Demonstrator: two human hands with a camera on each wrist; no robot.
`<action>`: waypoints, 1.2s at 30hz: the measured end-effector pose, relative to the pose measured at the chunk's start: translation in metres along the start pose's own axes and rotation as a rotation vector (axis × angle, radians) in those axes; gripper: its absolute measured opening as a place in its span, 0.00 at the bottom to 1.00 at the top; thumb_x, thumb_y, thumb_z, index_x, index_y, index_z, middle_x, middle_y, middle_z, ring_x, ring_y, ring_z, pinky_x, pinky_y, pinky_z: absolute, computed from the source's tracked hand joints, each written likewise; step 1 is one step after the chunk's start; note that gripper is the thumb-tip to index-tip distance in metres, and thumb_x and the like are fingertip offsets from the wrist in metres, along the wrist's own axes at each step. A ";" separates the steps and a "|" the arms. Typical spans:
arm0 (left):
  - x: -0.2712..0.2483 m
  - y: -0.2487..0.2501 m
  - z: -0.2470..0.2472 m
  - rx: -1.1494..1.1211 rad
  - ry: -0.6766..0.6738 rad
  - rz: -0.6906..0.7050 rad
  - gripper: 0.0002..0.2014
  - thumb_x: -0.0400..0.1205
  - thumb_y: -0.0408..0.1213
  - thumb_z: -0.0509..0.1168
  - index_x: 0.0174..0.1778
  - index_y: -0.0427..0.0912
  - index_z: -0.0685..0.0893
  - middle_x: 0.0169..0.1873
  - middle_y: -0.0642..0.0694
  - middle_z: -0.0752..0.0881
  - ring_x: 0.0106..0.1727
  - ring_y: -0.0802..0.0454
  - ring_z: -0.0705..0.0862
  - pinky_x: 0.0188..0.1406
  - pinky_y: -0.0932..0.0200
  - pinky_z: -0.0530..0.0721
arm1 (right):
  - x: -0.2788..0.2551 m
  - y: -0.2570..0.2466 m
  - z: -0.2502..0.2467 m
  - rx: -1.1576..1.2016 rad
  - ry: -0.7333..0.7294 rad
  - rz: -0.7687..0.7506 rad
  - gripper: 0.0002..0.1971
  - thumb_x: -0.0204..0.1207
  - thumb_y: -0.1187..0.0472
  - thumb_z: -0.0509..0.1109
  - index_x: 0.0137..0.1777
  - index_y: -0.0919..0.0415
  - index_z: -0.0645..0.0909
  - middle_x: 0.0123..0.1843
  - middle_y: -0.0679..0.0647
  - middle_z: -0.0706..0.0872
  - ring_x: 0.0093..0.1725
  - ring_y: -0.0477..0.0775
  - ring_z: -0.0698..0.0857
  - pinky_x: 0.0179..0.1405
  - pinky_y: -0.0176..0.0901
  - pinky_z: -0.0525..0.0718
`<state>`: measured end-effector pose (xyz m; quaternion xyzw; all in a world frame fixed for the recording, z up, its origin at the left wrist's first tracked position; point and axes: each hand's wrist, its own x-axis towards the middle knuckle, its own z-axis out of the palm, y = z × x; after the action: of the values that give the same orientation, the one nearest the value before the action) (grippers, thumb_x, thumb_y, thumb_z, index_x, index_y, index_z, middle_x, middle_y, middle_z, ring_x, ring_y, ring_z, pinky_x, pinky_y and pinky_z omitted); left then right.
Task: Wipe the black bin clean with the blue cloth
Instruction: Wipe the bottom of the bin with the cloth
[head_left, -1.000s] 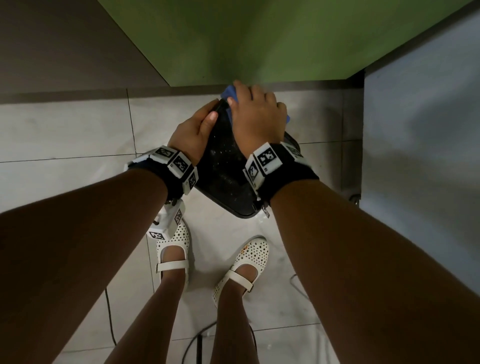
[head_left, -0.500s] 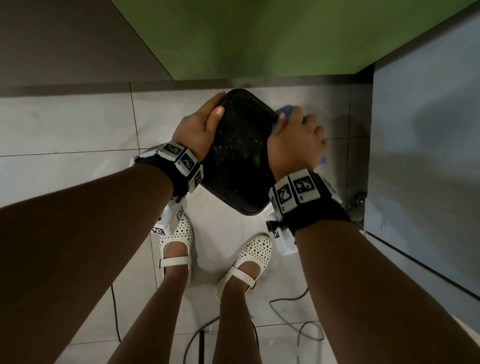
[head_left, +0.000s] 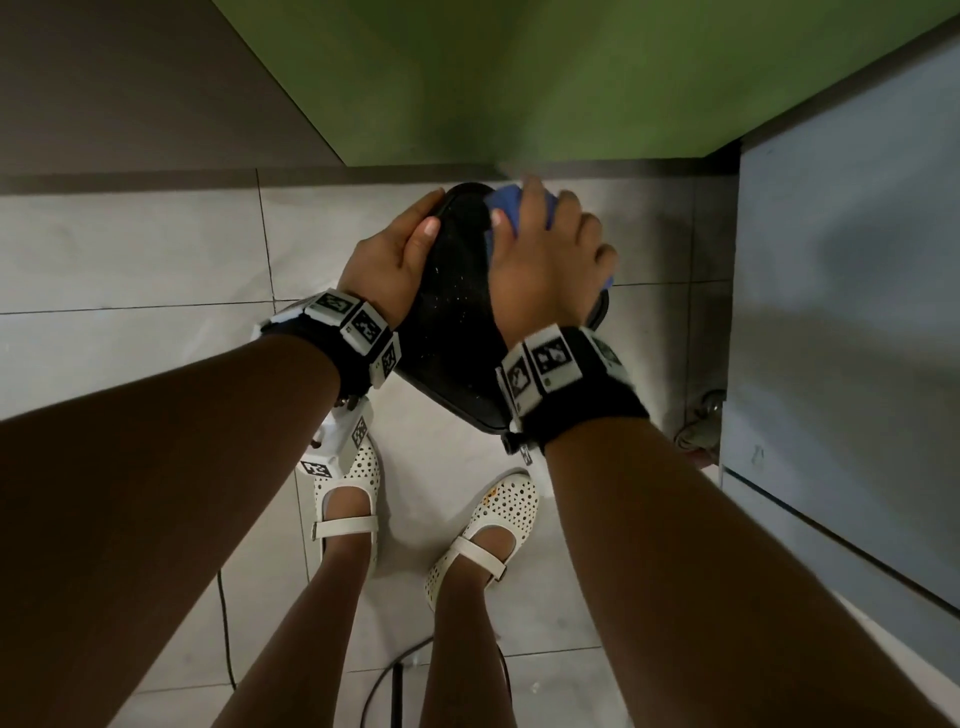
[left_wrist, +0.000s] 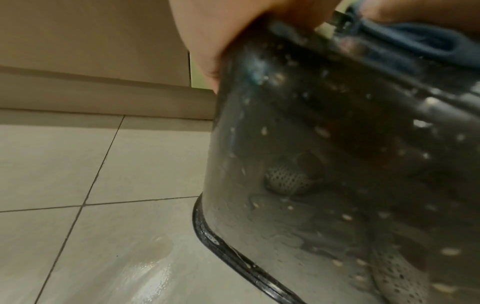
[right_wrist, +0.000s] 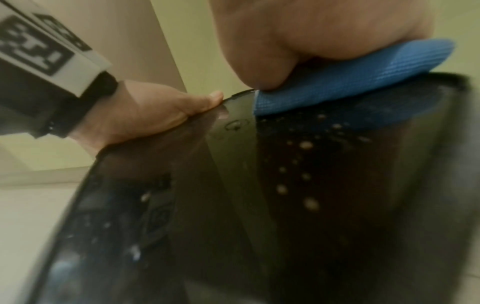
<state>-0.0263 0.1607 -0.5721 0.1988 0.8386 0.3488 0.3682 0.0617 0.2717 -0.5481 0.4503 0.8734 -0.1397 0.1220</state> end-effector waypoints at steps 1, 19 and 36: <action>0.000 -0.001 0.000 -0.001 0.004 -0.003 0.20 0.84 0.50 0.49 0.73 0.57 0.69 0.68 0.46 0.80 0.70 0.49 0.77 0.70 0.61 0.69 | -0.006 0.005 0.000 -0.001 0.050 0.051 0.26 0.83 0.42 0.49 0.77 0.51 0.64 0.74 0.61 0.72 0.69 0.65 0.72 0.67 0.62 0.70; -0.028 0.016 0.018 -0.189 0.213 -0.180 0.21 0.87 0.47 0.42 0.77 0.55 0.60 0.69 0.44 0.77 0.63 0.52 0.74 0.60 0.61 0.68 | 0.008 0.020 -0.014 0.221 -0.005 0.312 0.23 0.86 0.47 0.48 0.78 0.54 0.60 0.73 0.62 0.68 0.67 0.63 0.72 0.62 0.55 0.74; -0.001 0.035 0.009 0.238 -0.005 -0.064 0.22 0.85 0.53 0.45 0.74 0.53 0.68 0.67 0.41 0.80 0.68 0.40 0.77 0.65 0.53 0.72 | 0.040 0.014 0.001 -0.139 0.272 -0.505 0.20 0.76 0.52 0.65 0.69 0.40 0.77 0.65 0.60 0.84 0.43 0.68 0.85 0.37 0.54 0.85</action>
<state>-0.0161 0.1873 -0.5502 0.2153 0.8791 0.2343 0.3548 0.0504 0.3094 -0.5646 0.2239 0.9736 -0.0439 -0.0044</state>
